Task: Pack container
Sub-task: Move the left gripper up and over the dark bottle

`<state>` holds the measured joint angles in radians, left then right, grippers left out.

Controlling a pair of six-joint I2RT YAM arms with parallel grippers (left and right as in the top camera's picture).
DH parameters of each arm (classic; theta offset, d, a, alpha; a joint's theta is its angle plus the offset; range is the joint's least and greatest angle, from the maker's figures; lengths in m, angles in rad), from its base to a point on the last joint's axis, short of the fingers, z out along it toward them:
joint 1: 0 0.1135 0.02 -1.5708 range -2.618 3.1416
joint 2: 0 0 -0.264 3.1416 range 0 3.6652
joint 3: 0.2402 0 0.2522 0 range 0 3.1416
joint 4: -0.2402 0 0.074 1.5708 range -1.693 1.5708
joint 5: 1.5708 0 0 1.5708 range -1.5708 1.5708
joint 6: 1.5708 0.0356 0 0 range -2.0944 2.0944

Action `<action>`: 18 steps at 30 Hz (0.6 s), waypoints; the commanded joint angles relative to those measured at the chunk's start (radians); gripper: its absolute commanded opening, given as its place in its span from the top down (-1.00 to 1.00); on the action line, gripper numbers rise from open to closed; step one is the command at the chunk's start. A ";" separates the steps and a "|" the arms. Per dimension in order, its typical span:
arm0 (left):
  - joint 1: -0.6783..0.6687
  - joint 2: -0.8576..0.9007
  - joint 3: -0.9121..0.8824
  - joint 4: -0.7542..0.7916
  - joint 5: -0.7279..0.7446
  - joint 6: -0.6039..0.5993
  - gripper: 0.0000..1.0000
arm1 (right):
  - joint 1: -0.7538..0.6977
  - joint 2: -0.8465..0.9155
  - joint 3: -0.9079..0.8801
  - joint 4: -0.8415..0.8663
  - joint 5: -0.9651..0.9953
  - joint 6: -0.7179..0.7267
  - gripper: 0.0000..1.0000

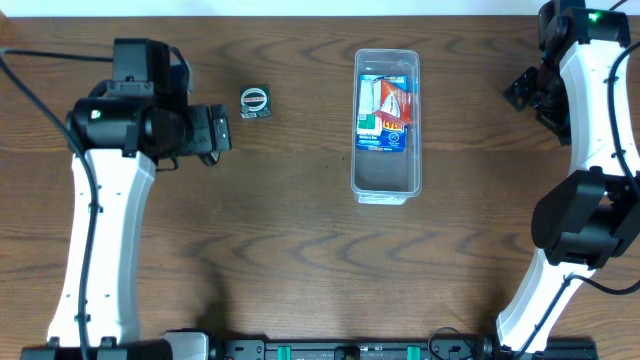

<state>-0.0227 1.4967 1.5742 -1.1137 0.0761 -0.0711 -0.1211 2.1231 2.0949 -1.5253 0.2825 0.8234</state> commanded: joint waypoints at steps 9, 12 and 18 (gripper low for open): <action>0.001 0.112 0.022 0.106 -0.094 0.000 -0.96 | -0.003 -0.024 -0.001 -0.002 0.016 0.018 -0.98; 0.011 0.154 0.022 0.114 -0.116 -0.001 -0.96 | -0.003 -0.024 -0.001 -0.002 0.016 0.018 -0.99; 0.069 0.225 0.022 0.140 -0.122 -0.001 -0.96 | -0.003 -0.024 -0.001 -0.002 0.016 0.018 -0.99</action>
<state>0.0116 1.6985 1.5753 -0.9798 -0.0185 -0.0711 -0.1211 2.1231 2.0949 -1.5253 0.2825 0.8234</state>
